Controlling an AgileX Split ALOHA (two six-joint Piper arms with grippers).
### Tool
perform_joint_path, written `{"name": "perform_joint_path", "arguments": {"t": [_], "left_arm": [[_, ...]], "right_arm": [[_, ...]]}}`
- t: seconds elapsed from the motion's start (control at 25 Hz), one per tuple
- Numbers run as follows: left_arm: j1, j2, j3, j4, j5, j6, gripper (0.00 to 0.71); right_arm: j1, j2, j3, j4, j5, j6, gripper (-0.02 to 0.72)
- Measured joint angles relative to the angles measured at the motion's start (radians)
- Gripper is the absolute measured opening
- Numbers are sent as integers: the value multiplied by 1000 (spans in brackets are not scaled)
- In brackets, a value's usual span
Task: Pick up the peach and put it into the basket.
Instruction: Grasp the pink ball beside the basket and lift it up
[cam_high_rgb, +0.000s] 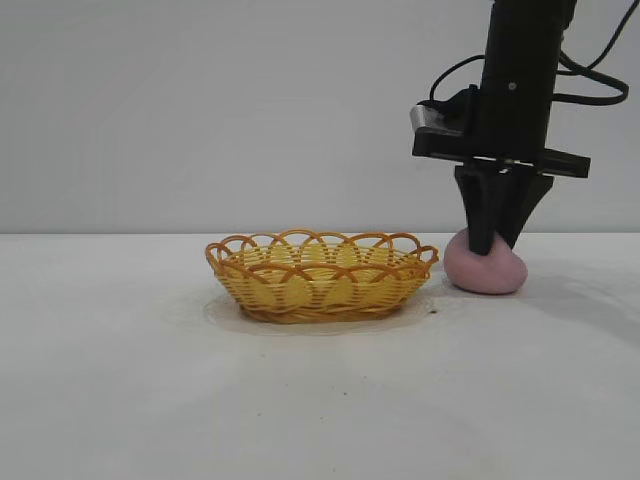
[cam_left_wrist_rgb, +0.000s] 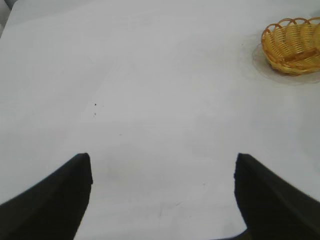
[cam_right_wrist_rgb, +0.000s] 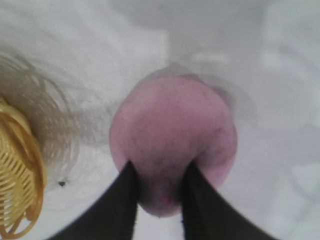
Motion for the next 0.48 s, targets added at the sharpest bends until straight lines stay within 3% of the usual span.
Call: {"name": "perform_joint_path", "arguments": {"t": [0.04, 0.48], "left_arm": [[0, 0, 0, 0, 0, 0, 519], [0, 0, 0, 0, 0, 0, 519]], "right_arm": [[0, 0, 0, -8, 0, -1, 0], [0, -96, 0, -27, 0, -5, 0]]}}
